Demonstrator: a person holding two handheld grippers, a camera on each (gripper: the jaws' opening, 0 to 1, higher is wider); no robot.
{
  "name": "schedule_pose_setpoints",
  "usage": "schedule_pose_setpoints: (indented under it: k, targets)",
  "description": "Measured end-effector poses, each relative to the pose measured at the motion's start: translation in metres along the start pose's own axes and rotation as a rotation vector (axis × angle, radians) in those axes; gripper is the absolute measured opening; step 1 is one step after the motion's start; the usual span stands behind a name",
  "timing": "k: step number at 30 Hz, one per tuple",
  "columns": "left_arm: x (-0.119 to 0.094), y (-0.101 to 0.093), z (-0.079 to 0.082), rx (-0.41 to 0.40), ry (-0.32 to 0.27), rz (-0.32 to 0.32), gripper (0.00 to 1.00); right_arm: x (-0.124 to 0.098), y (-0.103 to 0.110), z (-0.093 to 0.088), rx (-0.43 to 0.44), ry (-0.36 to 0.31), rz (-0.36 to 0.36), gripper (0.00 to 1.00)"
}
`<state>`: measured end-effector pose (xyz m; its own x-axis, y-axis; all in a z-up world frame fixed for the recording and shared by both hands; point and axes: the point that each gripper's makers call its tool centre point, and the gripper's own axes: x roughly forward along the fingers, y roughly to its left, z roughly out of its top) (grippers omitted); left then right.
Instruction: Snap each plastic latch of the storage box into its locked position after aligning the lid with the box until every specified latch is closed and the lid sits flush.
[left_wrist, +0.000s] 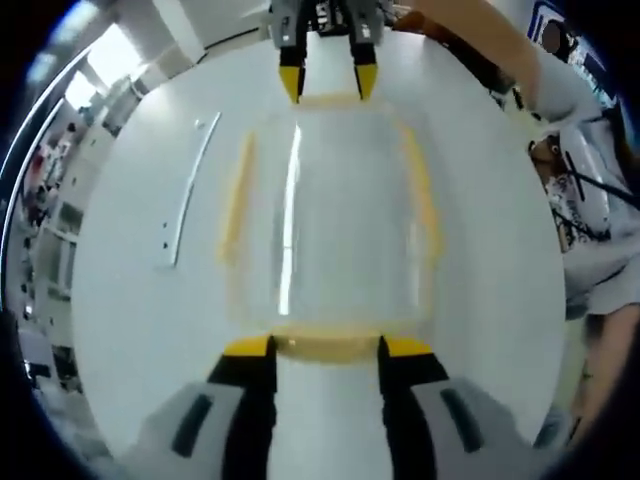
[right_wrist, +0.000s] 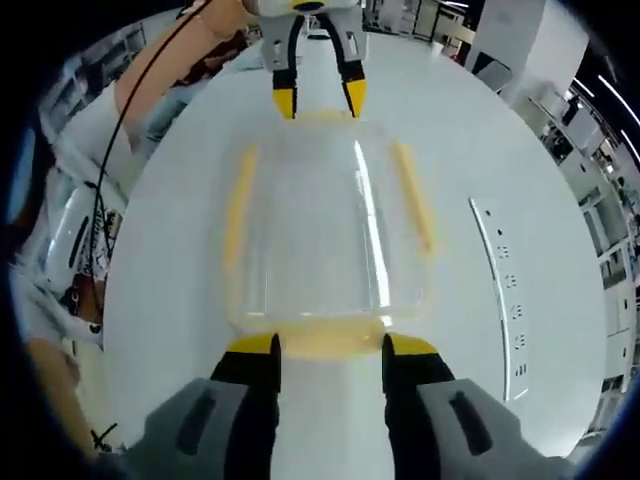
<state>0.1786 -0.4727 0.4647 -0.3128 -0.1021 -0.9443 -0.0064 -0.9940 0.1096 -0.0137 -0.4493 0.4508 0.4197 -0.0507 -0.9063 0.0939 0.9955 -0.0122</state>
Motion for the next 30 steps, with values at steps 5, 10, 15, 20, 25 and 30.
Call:
schedule_pose_setpoints:
  k: [5,10,15,20,25,30]
  targets:
    - [0.002,0.001,-0.002,0.008,-0.011,0.000,0.39,0.003,0.001,-0.002,-0.005,-0.009,0.004,0.40]
    - [-0.001,0.002,-0.002,0.010,-0.026,0.009,0.40,0.002,0.000,-0.001,-0.011,-0.040,-0.007,0.41]
    - [-0.005,0.009,-0.007,-0.015,-0.077,0.057,0.45,0.000,0.001,-0.006,-0.022,-0.078,-0.020,0.38]
    - [-0.021,0.033,-0.033,-0.055,-0.055,0.212,0.35,-0.009,-0.005,-0.028,-0.004,-0.045,-0.056,0.35]
    - [-0.035,0.031,0.000,-0.114,-0.261,0.212,0.31,-0.030,-0.022,-0.007,-0.007,-0.194,-0.150,0.26]
    - [-0.039,0.019,0.059,-0.191,-0.518,0.143,0.24,-0.037,-0.023,0.007,-0.010,-0.286,-0.188,0.22]
